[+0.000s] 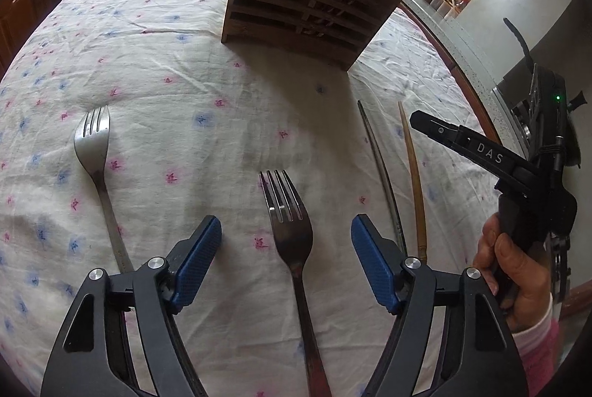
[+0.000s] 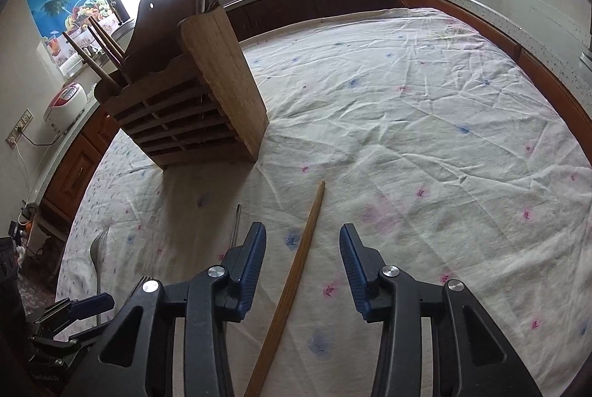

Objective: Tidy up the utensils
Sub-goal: 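Grasp the dark fork with the left tool while the right tool grasps the wooden chopstick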

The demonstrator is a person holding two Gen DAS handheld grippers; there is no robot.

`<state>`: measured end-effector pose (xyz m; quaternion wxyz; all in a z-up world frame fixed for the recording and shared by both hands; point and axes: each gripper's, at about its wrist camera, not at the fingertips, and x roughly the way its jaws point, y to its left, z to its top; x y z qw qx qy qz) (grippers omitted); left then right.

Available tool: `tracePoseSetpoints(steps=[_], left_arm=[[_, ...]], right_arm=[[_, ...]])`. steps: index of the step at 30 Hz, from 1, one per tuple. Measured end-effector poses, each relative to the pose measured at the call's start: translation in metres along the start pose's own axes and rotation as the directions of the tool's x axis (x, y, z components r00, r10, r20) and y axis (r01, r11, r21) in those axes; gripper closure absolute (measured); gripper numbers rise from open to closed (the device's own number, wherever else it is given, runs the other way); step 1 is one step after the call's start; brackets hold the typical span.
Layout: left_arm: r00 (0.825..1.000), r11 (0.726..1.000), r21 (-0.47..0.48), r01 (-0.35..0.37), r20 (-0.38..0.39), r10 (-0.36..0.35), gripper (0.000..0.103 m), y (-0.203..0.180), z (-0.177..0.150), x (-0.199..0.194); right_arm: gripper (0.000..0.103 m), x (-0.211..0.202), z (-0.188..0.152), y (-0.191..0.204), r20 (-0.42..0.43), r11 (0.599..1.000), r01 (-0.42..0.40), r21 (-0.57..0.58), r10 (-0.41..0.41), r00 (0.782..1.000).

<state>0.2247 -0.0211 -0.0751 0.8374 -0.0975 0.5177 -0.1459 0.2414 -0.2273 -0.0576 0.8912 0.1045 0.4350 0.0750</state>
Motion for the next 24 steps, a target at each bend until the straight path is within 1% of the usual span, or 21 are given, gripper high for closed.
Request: tracePoseSetpoints(steps=[1, 4, 6, 7, 9, 10, 11, 12, 13, 14, 19, 22, 24], left_arm=[[1.0, 1.0, 0.016, -0.013, 0.01, 0.013, 0.032, -0.002, 0.001, 0.001], [0.999, 0.998, 0.049, -0.042, 0.015, 0.042, 0.037, -0.007, 0.004, 0.005], [0.998, 0.995, 0.072, -0.064, 0.022, 0.063, 0.045, -0.01, 0.005, 0.008], [0.997, 0.993, 0.088, -0.08, 0.027, 0.078, 0.047, -0.012, 0.005, 0.009], [0.993, 0.985, 0.127, -0.118, 0.04, 0.114, 0.058, -0.016, 0.004, 0.011], [0.99, 0.98, 0.143, -0.136, 0.047, 0.13, 0.061, -0.018, 0.004, 0.012], [0.988, 0.977, 0.151, -0.148, 0.054, 0.142, 0.068, -0.019, 0.003, 0.013], [0.988, 0.977, 0.151, -0.148, 0.057, 0.141, 0.074, -0.018, 0.004, 0.012], [0.99, 0.98, 0.142, -0.139, 0.056, 0.133, 0.075, -0.017, 0.005, 0.013], [0.991, 0.983, 0.13, -0.128, 0.052, 0.122, 0.076, -0.014, 0.006, 0.012], [0.998, 0.997, 0.059, -0.051, 0.038, 0.048, 0.081, -0.001, 0.008, 0.004], [0.998, 0.999, 0.031, -0.02, 0.052, 0.018, 0.082, 0.004, 0.005, -0.009], [0.998, 1.0, 0.028, -0.008, 0.067, 0.006, 0.083, 0.004, 0.002, -0.02]], right_arm=[[0.061, 0.004, 0.002, 0.0, -0.007, 1.0, 0.007, -0.007, -0.007, 1.0], [0.065, 0.015, 0.005, 0.001, -0.032, 0.999, 0.03, -0.027, -0.031, 0.999], [0.067, 0.024, 0.005, 0.001, -0.051, 0.999, 0.042, -0.035, -0.043, 0.998], [0.067, 0.025, 0.006, 0.003, -0.039, 0.997, 0.054, -0.05, -0.056, 0.998], [0.067, 0.027, 0.006, 0.008, -0.037, 0.993, 0.086, -0.084, -0.089, 0.995], [0.069, 0.029, 0.005, 0.012, -0.035, 0.989, 0.103, -0.102, -0.107, 0.994], [0.078, 0.03, 0.005, 0.015, -0.032, 0.985, 0.123, -0.122, -0.127, 0.991], [0.081, 0.031, 0.004, 0.018, -0.026, 0.979, 0.146, -0.14, -0.151, 0.988], [0.09, 0.031, 0.004, 0.019, -0.023, 0.977, 0.156, -0.148, -0.161, 0.987], [0.093, 0.03, 0.004, 0.018, -0.025, 0.978, 0.15, -0.143, -0.156, 0.988], [0.097, 0.023, 0.007, 0.009, -0.037, 0.994, 0.081, -0.076, -0.084, 0.996], [0.098, 0.007, 0.006, 0.008, -0.017, 0.999, 0.034, -0.04, -0.035, 0.999], [0.098, -0.007, 0.007, 0.008, 0.005, 0.999, 0.015, -0.032, -0.015, 1.0]])
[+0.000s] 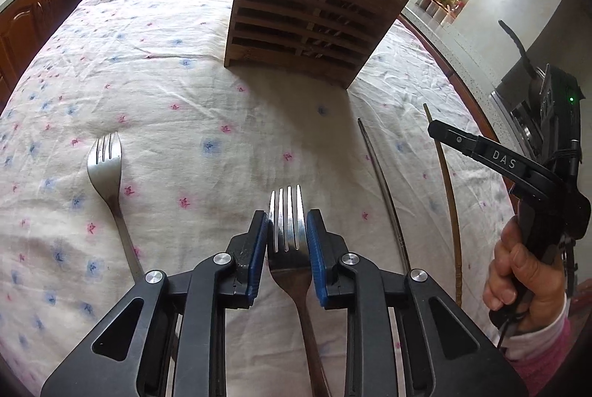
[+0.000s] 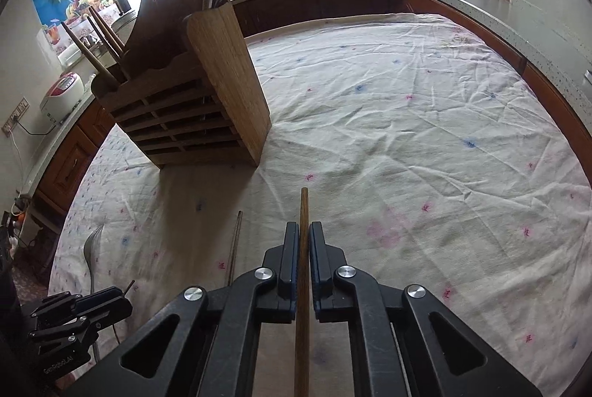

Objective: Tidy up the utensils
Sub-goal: 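Grasp the dark fork with the left tool while the right tool grasps the wooden chopstick, then lift the fork and wooden chopstick and carry them over the wooden holder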

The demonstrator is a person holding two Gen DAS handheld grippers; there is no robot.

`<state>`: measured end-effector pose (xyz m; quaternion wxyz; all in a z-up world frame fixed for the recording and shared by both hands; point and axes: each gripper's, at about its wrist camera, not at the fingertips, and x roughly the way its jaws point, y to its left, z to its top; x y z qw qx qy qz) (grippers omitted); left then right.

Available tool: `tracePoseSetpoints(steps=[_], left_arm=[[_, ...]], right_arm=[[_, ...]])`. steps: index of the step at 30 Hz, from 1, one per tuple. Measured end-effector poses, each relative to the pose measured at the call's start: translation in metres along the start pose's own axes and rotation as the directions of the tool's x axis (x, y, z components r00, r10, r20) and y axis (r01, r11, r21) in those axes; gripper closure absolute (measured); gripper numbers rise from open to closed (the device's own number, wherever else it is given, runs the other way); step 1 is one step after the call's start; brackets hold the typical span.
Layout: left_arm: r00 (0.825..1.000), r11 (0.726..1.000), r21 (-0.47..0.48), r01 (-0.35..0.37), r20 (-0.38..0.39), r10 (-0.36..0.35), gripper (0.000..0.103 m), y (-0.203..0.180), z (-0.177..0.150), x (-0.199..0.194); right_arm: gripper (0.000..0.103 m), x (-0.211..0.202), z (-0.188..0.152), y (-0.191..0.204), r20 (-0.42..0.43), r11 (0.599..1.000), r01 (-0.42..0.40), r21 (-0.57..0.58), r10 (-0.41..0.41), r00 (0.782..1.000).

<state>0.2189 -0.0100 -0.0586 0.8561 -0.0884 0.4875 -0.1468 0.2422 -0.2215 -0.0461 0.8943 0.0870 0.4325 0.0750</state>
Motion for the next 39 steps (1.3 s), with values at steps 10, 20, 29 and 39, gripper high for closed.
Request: tracePoseSetpoints(steps=[10, 20, 29, 39], left_arm=[[0.995, 0.999, 0.004, 0.052, 0.087, -0.052, 0.085, -0.005, -0.008, -0.052], [0.979, 0.996, 0.025, 0.083, 0.184, -0.086, 0.085, -0.011, -0.02, -0.097], [0.956, 0.996, 0.024, 0.083, 0.28, -0.086, 0.086, -0.006, -0.008, -0.127], [0.928, 0.997, 0.048, 0.064, 0.365, -0.077, 0.086, -0.006, 0.024, -0.149]], right_arm=[[0.098, -0.072, -0.002, 0.002, 0.118, 0.998, -0.064, 0.005, 0.063, 0.991], [0.098, -0.122, -0.008, 0.014, 0.207, 0.996, -0.083, -0.029, 0.087, 0.974], [0.098, -0.148, -0.001, 0.027, 0.271, 0.994, -0.091, -0.063, 0.105, 0.957], [0.098, -0.163, 0.02, 0.038, 0.331, 0.991, -0.088, -0.099, 0.116, 0.936]])
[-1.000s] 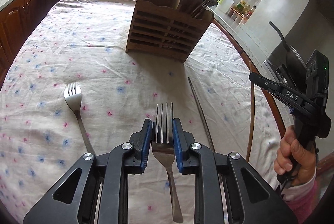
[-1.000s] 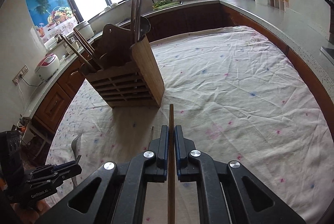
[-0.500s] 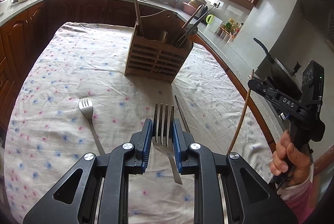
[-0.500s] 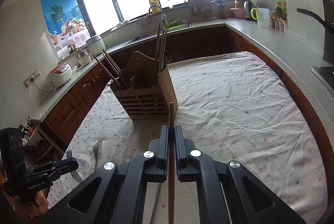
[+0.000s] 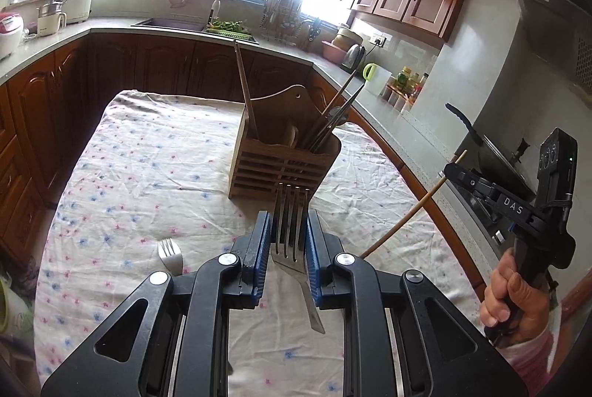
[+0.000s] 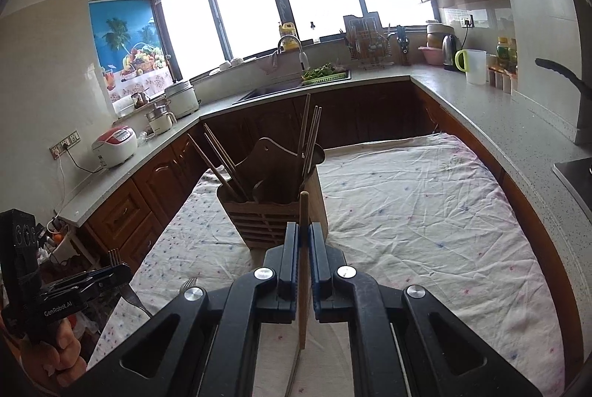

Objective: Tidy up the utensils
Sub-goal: 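Lift the fork and wooden chopstick and carry them over the wooden holder, then lower the fork and chopstick down into the holder slots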

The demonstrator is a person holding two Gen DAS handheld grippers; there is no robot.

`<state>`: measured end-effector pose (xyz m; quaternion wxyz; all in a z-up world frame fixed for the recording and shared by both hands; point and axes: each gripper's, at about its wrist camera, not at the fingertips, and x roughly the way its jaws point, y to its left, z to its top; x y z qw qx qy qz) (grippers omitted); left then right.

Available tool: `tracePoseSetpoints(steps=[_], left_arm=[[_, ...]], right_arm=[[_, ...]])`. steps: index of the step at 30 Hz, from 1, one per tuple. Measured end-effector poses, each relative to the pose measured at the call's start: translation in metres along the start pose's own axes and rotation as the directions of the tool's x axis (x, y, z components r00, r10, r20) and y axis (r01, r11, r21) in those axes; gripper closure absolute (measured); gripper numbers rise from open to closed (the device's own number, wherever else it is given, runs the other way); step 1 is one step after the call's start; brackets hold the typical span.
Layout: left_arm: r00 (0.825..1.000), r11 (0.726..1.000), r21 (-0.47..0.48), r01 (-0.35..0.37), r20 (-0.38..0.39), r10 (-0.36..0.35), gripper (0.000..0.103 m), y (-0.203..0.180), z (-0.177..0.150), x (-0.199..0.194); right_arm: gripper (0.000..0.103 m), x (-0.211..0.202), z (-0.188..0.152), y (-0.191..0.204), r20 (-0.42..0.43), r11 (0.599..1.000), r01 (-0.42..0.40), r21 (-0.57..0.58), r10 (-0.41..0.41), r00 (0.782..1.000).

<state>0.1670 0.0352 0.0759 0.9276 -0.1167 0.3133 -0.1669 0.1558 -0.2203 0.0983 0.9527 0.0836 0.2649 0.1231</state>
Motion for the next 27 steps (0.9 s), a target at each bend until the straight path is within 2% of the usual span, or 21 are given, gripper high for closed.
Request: tracePoseSetpoints(steps=[13, 16, 17, 27], left_arm=[[0.992, 0.999, 0.006, -0.035, 0.117, 0.034, 0.088, 0.007, 0.05, -0.008], [0.989, 0.999, 0.012, -0.042, 0.139, 0.04, 0.093, 0.008, 0.061, -0.005], [0.989, 0.999, 0.012, -0.043, 0.144, 0.04, 0.099, 0.009, 0.065, -0.004], [0.978, 0.998, 0.019, -0.057, 0.202, 0.052, 0.099, 0.013, 0.106, 0.014]], right_arm=[[0.098, 0.002, 0.03, 0.003, 0.057, 1.0, -0.017, -0.01, 0.018, 0.998], [0.098, 0.002, 0.038, 0.005, 0.074, 1.0, -0.023, -0.014, 0.024, 0.997], [0.098, 0.002, 0.041, 0.005, 0.079, 1.0, -0.024, -0.018, 0.025, 0.997], [0.098, 0.006, 0.076, 0.016, 0.14, 0.998, -0.036, -0.057, 0.043, 0.989]])
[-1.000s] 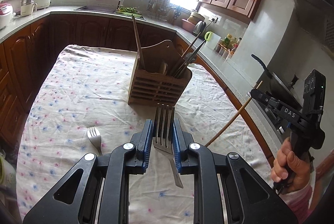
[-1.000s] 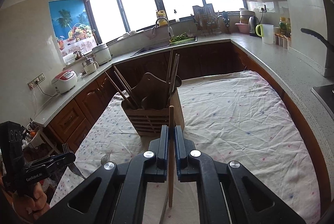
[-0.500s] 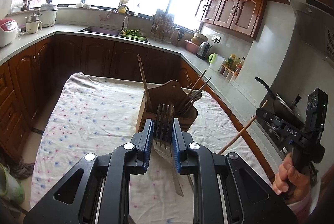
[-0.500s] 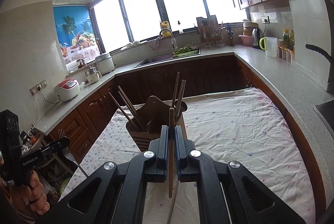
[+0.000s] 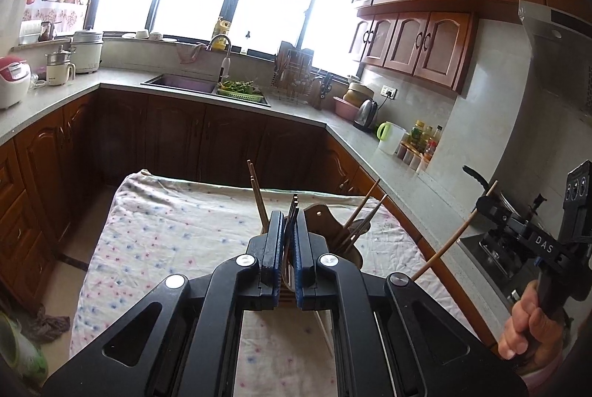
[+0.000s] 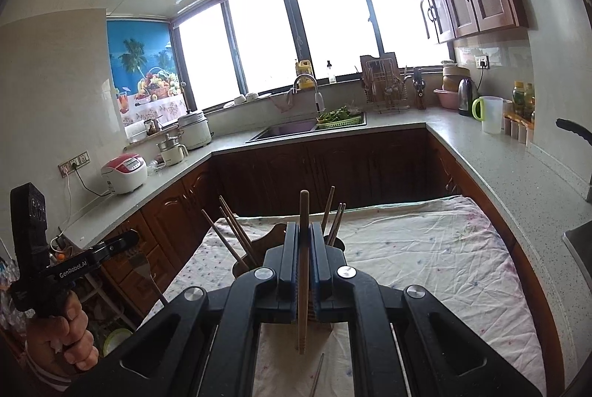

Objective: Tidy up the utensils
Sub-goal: 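Lower the fork and chopstick down into the holder slots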

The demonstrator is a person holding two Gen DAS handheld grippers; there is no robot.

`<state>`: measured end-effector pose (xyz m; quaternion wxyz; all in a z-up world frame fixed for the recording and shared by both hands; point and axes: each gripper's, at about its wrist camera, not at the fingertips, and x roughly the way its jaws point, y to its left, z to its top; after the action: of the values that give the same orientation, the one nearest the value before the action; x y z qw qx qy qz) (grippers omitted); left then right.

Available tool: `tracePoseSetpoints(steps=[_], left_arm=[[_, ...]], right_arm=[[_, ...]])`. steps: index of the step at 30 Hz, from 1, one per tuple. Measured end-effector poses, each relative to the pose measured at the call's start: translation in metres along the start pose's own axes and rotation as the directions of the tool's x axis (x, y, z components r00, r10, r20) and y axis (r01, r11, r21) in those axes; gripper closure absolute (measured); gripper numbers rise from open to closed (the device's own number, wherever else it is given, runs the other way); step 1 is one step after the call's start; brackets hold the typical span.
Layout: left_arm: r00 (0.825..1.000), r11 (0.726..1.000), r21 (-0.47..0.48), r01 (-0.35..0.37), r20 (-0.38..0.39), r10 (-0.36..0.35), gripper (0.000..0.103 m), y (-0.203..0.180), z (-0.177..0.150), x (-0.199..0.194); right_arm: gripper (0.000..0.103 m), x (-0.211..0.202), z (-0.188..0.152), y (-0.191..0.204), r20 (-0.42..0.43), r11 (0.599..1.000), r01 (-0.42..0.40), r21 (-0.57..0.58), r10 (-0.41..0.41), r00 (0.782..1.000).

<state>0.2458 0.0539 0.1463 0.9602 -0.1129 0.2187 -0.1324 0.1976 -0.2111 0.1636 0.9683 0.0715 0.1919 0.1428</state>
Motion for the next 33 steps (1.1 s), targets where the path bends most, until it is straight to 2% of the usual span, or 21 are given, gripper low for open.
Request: tracePoseSetpoints(steps=[7, 12, 16, 23, 27, 33], left_arm=[[0.996, 0.998, 0.034, -0.053, 0.07, 0.051, 0.099, -0.005, 0.026, 0.025], [0.983, 0.989, 0.062, -0.133, 0.135, 0.123, 0.099, -0.01, 0.04, 0.05], [0.973, 0.982, 0.044, -0.185, 0.149, 0.177, 0.099, -0.005, 0.043, 0.076], [0.958, 0.968, 0.047, -0.247, 0.158, 0.237, 0.1, -0.006, 0.02, 0.108], [0.963, 0.97, 0.052, -0.236, 0.148, 0.227, 0.1, -0.008, -0.003, 0.119], [0.977, 0.976, 0.079, -0.203, 0.078, 0.197, 0.099, -0.008, -0.034, 0.138]], right_arm=[[0.098, 0.01, 0.032, 0.007, 0.074, 1.0, 0.0, -0.019, 0.002, 0.997], [0.098, 0.029, 0.047, 0.009, 0.094, 0.999, 0.013, -0.037, -0.01, 0.996], [0.098, 0.049, 0.05, 0.01, 0.096, 0.999, 0.026, -0.044, -0.022, 0.995], [0.098, 0.079, 0.037, -0.004, 0.064, 1.0, 0.03, 0.006, -0.03, 0.997], [0.098, 0.093, 0.024, -0.012, 0.039, 0.999, 0.025, 0.04, -0.027, 0.999], [0.098, 0.112, 0.001, -0.022, -0.009, 0.997, 0.022, 0.079, -0.022, 1.0]])
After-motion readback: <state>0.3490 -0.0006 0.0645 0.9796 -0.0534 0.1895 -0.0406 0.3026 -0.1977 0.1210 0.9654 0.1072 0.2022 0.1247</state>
